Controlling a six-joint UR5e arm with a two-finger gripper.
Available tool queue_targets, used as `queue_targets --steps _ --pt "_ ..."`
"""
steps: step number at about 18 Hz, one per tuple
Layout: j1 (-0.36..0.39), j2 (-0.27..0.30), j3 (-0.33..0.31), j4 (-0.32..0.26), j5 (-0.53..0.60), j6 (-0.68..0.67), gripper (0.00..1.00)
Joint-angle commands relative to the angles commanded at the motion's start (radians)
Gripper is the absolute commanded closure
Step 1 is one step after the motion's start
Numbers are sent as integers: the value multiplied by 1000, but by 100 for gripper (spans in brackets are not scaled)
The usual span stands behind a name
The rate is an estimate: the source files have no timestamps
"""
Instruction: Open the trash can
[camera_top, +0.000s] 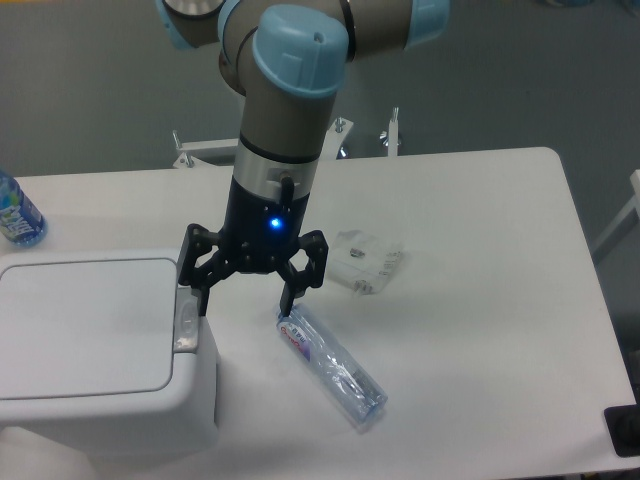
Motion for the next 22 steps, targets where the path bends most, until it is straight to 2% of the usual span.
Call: queue_targets --steps 5,22 --pt "-6 -12 -2 21 3 -2 0" --pt "-9 -25 2 28 5 0 0"
